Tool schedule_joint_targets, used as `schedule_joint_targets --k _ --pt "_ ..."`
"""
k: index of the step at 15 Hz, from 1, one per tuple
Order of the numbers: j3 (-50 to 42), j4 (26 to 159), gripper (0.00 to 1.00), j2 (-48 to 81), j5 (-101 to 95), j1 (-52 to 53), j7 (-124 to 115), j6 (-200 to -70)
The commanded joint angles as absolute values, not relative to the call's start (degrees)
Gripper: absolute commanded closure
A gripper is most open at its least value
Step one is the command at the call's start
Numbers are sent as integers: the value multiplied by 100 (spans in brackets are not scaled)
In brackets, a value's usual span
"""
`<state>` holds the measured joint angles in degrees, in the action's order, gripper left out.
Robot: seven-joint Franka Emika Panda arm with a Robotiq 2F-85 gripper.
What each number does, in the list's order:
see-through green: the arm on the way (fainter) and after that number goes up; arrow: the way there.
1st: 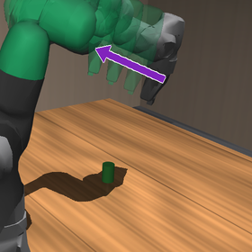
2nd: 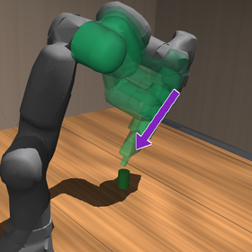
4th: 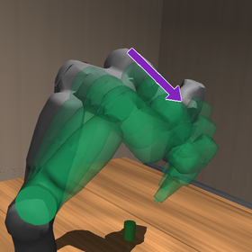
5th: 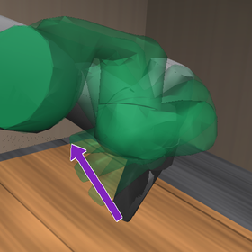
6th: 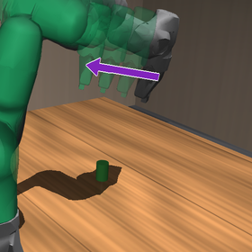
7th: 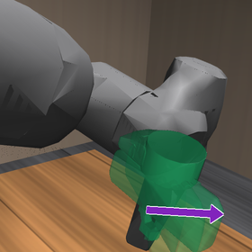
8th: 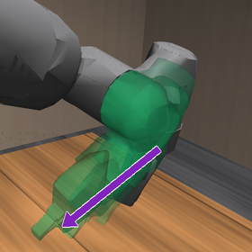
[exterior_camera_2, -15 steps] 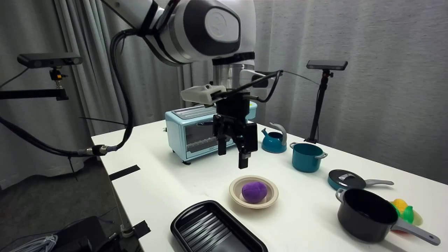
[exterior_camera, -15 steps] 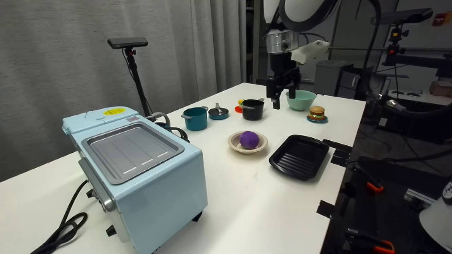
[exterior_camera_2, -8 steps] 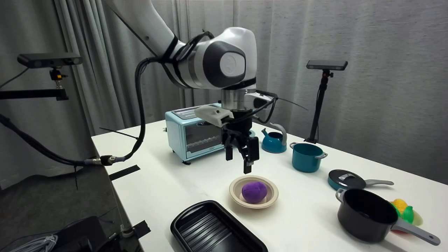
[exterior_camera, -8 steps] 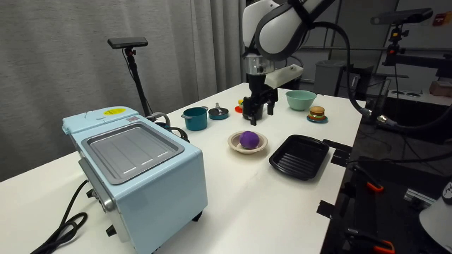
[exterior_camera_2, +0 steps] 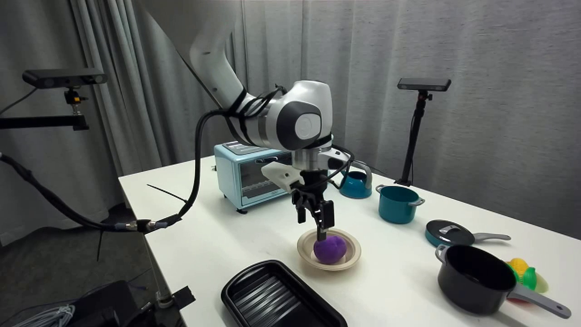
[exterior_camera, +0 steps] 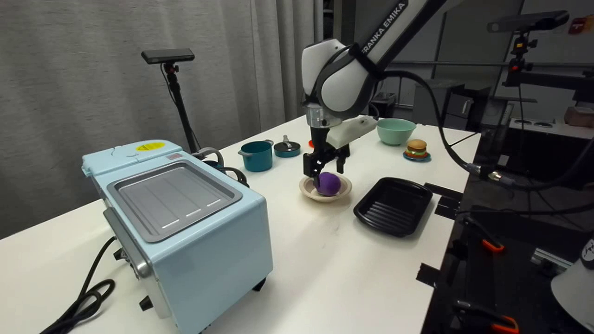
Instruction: Pick up the purple plush toy from the plate and put it on the table
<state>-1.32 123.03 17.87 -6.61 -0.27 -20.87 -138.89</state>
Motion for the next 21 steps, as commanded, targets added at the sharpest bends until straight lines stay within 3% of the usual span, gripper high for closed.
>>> schedule_joint_targets --k 1,15,16,18,21 --pt "-345 11818 0 2329 -679 186 -2396 -13966" --pt "-810 10963 0 3242 -640 453 -2879 -13780" --pt "-807 10935 24 3252 -621 444 -2863 -13767" --pt "-798 10922 32 3250 -620 438 -2818 -13803" --pt "-787 10966 58 3209 -631 437 -2773 -13830"
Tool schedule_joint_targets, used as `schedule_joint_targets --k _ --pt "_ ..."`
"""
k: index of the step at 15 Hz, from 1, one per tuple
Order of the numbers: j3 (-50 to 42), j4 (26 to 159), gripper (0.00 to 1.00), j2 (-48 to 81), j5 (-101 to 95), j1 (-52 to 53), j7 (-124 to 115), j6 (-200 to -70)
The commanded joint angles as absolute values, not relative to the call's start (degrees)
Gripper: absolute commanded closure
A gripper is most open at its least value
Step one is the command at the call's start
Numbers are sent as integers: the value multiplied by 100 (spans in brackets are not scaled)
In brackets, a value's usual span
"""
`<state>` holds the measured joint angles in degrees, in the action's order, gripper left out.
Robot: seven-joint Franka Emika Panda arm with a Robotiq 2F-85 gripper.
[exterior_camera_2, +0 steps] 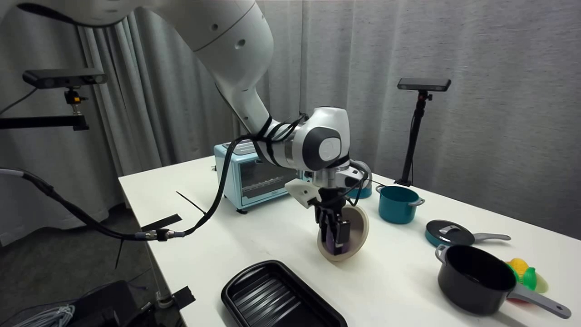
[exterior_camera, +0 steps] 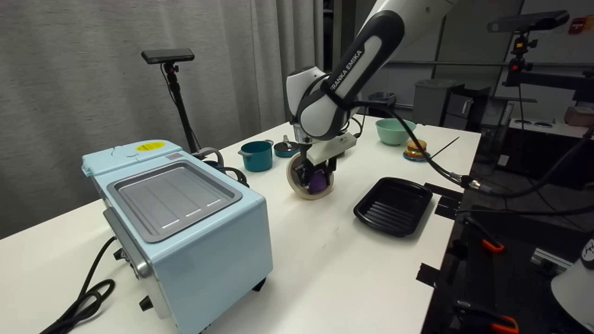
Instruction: Pick up the purple plush toy from the plate and put it on the table
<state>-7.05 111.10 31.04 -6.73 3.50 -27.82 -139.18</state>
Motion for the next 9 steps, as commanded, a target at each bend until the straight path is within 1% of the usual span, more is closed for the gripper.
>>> schedule_joint_targets --k 1,4,6,8,9 --pt "-784 10975 65 3195 -626 432 -2761 -13828" --pt "-755 10981 87 3076 -571 381 -2673 -13763" --pt "-732 10950 99 2948 -513 329 -2586 -13661" --pt "-689 10904 100 2768 -409 244 -2450 -13511" --pt "-681 10870 96 2686 -376 215 -2401 -13430"
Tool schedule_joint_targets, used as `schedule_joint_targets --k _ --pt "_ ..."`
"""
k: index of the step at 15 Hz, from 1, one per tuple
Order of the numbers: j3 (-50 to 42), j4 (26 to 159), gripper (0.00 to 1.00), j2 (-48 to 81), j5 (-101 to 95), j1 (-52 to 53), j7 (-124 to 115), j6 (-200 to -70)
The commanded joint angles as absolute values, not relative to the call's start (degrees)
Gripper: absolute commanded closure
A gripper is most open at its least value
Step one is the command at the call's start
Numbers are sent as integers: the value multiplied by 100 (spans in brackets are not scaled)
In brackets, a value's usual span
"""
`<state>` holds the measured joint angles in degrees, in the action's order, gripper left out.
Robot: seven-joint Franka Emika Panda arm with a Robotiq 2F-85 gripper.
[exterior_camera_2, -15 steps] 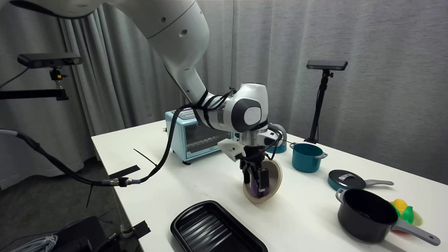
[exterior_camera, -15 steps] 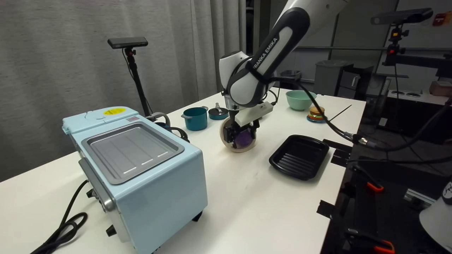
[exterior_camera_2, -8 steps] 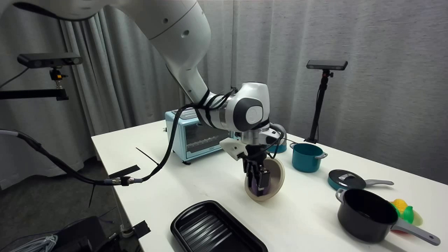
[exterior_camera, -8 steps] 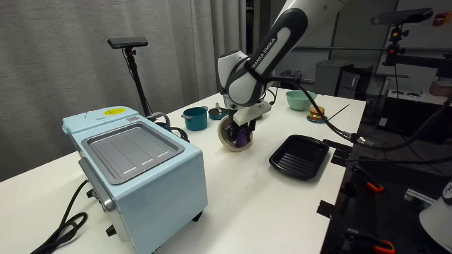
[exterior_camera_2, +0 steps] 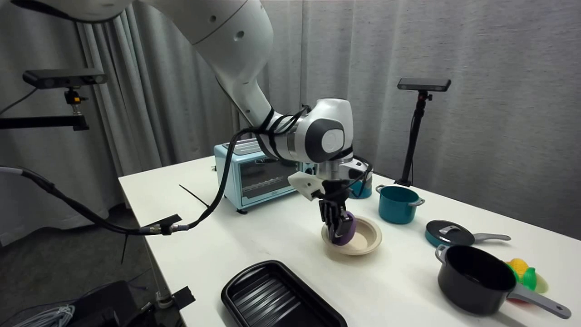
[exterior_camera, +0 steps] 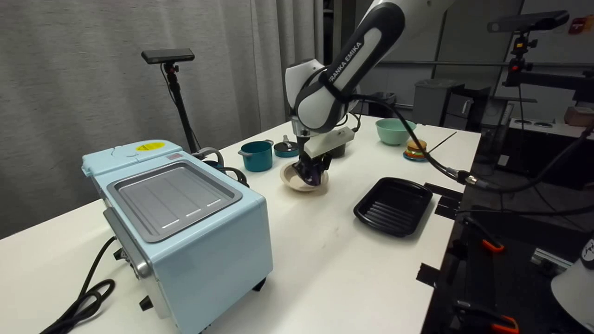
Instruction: Pick up the purple plush toy from the plate and put it on the table
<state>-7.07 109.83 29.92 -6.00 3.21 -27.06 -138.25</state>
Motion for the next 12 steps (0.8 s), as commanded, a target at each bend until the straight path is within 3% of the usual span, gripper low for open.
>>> schedule_joint_targets --k 1,12 --pt "-664 10842 96 2569 -328 171 -2320 -13322" --pt "-726 10877 96 1772 -80 -410 -1446 -12554"
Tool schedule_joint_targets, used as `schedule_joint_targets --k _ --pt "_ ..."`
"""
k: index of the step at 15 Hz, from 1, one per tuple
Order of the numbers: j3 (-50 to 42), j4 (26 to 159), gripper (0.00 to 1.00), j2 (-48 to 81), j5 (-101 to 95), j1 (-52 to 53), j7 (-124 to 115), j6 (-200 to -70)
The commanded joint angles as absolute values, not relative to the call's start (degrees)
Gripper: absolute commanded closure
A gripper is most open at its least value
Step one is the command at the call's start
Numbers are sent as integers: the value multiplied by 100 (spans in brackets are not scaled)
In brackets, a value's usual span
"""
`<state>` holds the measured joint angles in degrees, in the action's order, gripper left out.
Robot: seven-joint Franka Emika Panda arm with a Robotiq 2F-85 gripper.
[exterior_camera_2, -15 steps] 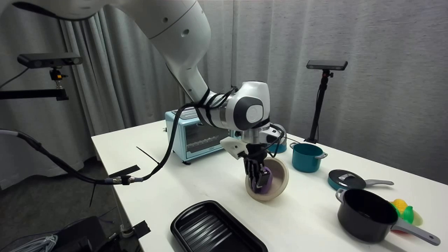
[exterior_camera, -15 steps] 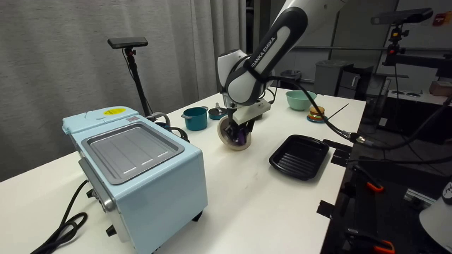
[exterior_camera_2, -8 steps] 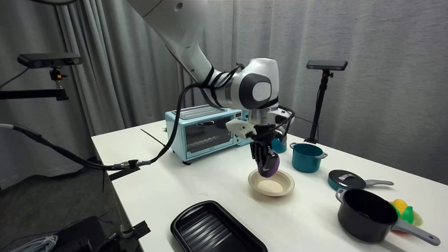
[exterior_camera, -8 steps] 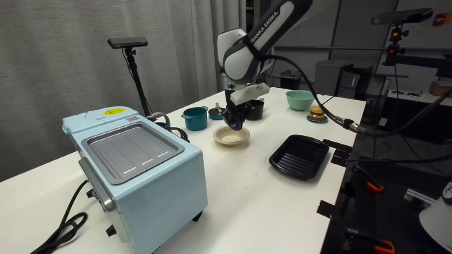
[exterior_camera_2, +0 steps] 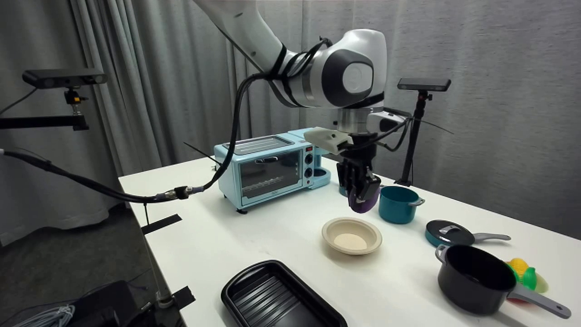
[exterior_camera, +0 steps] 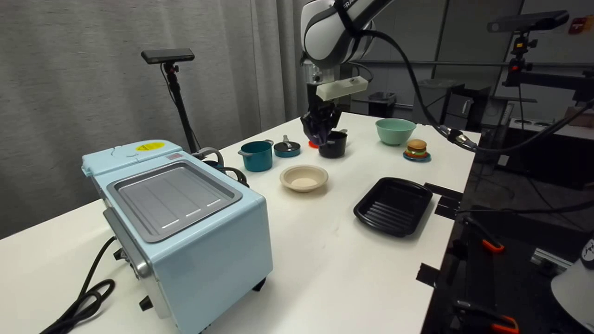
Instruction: Pick up the purple plush toy from the plate and put it on the table
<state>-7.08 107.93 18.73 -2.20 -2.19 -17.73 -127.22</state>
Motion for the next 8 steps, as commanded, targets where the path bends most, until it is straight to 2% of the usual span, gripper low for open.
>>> schedule_joint_targets --k 1,8 --pt "-746 10881 96 1812 -96 -467 -1406 -12559" --pt "-998 11024 96 2406 -354 -687 -1428 -12737"
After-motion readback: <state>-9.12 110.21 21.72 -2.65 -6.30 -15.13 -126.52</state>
